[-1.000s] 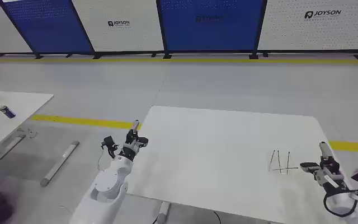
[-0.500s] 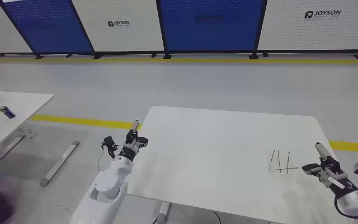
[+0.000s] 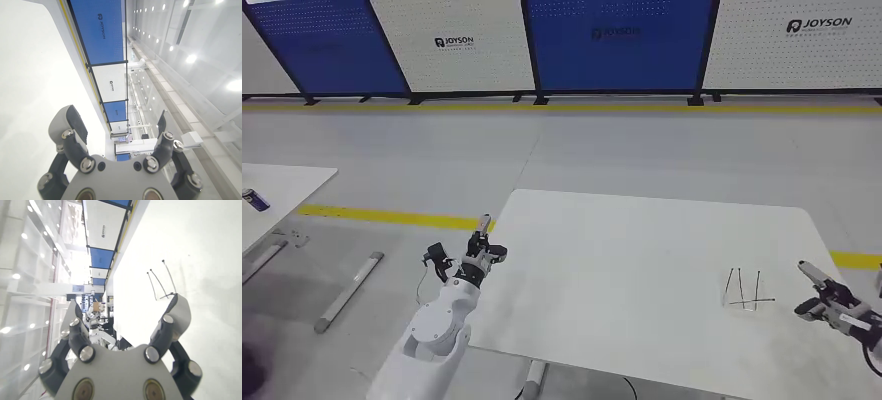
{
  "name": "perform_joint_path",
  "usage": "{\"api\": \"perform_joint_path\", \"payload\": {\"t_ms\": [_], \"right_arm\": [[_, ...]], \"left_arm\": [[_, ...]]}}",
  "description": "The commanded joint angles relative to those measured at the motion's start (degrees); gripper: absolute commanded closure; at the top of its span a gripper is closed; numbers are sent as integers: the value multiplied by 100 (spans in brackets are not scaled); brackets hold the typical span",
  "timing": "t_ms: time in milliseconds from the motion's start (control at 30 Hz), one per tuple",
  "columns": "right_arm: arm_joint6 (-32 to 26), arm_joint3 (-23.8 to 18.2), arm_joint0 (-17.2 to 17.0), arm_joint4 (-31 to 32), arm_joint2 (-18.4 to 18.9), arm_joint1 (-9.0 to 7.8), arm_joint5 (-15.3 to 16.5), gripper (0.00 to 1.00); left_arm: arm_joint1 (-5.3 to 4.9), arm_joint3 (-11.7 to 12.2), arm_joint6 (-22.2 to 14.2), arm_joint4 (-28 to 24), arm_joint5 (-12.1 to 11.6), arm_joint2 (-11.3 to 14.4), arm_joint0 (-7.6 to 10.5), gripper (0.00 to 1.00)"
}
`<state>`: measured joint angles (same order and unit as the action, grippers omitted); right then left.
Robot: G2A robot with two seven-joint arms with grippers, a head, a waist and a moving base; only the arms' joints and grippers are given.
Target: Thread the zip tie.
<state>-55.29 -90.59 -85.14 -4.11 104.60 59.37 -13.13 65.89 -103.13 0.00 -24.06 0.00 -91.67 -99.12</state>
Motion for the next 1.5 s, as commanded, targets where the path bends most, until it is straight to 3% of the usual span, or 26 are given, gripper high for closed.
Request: {"api": "perform_joint_path", "payload": {"t_ms": [0, 67, 467, 533, 867, 967, 1367, 1467], "right_arm": [[-94, 186, 147, 153, -99, -24, 96, 0], [-432, 378, 334, 228, -228, -51, 255, 0], [-432, 378, 334, 228, -228, -51, 255, 0], [-411, 524, 359, 160, -224, -51, 124, 0], [-980, 1250, 1316, 981, -844, -172, -309, 0], [-1054, 1284, 1439, 1242, -964, -206, -118, 0], [-1054, 1284, 1439, 1242, -964, -206, -118, 0], [-1341, 1424, 1603, 1330, -992, -244, 172, 0]], "left_arm": [[0, 0, 0, 0, 0, 0, 0, 0], [0, 0, 0, 0, 0, 0, 0, 0], [0, 0, 0, 0, 0, 0, 0, 0], [0, 0, 0, 0, 0, 0, 0, 0], [0, 0, 0, 0, 0, 0, 0, 0], [0, 0, 0, 0, 0, 0, 0, 0], [0, 0, 0, 0, 0, 0, 0, 0], [0, 0, 0, 0, 0, 0, 0, 0]]}}
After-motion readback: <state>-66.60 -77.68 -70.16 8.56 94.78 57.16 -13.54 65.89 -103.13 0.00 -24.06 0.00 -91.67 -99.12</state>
